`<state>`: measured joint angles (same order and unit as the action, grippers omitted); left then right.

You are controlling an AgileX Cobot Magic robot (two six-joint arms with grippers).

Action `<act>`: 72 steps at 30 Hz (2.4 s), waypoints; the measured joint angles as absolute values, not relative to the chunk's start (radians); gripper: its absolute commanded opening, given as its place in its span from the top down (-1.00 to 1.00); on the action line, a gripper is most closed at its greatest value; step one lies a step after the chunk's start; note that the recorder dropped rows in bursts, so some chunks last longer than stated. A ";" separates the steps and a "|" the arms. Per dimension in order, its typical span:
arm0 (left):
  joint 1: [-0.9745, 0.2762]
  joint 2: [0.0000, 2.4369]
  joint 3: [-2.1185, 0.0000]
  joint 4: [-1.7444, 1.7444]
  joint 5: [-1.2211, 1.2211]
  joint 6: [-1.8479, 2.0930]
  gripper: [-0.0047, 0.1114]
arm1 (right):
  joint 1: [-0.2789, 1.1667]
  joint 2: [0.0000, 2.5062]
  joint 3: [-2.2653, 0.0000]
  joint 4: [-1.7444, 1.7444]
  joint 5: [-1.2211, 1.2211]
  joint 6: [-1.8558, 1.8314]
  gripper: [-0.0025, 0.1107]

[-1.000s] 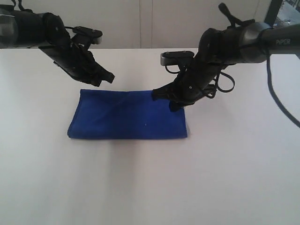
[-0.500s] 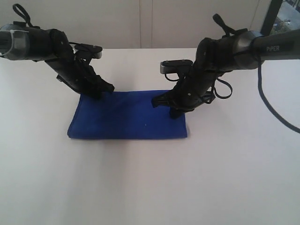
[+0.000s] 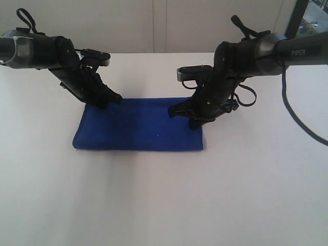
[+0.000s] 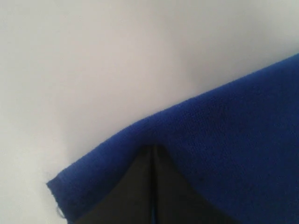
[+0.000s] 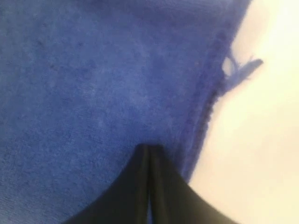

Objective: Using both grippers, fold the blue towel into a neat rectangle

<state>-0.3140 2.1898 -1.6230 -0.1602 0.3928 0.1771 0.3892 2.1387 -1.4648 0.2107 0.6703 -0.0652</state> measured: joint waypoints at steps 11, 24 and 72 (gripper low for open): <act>-0.313 2.192 -1.625 -0.164 0.397 0.177 0.92 | 0.389 2.137 -1.467 0.175 0.663 -0.017 0.96; -0.305 2.142 -1.623 -0.227 0.450 0.177 0.92 | 0.389 2.038 -1.477 0.157 0.628 -0.015 0.96; -0.255 1.890 -1.623 0.078 0.824 -0.086 0.92 | 0.325 2.171 -1.503 0.097 0.654 0.087 0.96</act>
